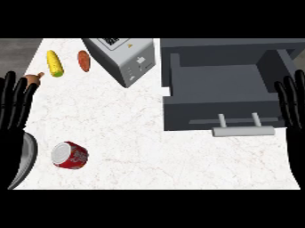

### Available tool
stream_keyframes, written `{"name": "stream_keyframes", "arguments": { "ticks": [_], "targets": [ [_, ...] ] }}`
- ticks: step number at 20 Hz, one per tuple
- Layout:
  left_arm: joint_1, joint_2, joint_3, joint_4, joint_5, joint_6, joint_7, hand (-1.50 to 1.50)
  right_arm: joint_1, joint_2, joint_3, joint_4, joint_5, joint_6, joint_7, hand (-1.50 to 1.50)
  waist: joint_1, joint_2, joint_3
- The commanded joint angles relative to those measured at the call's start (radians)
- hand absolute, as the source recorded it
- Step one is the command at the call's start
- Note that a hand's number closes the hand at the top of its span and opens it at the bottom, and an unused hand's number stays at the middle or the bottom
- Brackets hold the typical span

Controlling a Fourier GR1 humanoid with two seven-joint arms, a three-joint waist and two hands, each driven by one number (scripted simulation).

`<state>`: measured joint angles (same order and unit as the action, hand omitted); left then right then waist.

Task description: Pick up the can, place it into the drawer and close the drawer

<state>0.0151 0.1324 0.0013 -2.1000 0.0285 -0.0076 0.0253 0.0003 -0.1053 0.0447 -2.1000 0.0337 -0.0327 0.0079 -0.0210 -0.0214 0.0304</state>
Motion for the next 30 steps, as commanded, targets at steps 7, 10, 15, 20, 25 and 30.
{"name": "stream_keyframes", "arguments": {
  "ticks": [7,10,15,20,25,30],
  "targets": [
    [0.153,0.196,-0.135,0.002,0.281,-0.414,0.049,-1.50,0.072,-0.006,-0.061,0.067,-0.022,-0.020,0.113,-1.50,0.029,0.028,-0.032],
    [0.223,0.285,-0.069,-0.014,0.381,-0.517,0.044,-1.50,0.080,-0.006,-0.081,0.053,-0.037,-0.035,0.180,-1.50,0.034,0.020,-0.032],
    [0.291,0.332,0.056,-0.026,0.503,-0.617,0.044,-1.50,0.157,-0.022,-0.112,0.040,-0.080,0.025,0.106,-1.50,0.025,0.020,-0.030],
    [0.262,0.405,0.212,0.039,0.665,-0.690,0.075,-1.50,0.217,-0.001,-0.110,0.034,-0.074,0.036,0.082,-1.50,0.021,0.020,-0.030],
    [0.341,0.341,0.238,0.019,0.635,-0.728,0.098,-1.50,0.244,-0.015,-0.134,0.022,-0.087,0.080,0.080,-1.50,0.024,0.020,-0.030],
    [0.170,0.335,0.201,0.114,0.623,-0.673,0.193,-1.50,0.219,-0.039,-0.203,0.037,-0.155,0.119,0.080,-1.50,0.015,0.022,-0.030]
  ]
}}
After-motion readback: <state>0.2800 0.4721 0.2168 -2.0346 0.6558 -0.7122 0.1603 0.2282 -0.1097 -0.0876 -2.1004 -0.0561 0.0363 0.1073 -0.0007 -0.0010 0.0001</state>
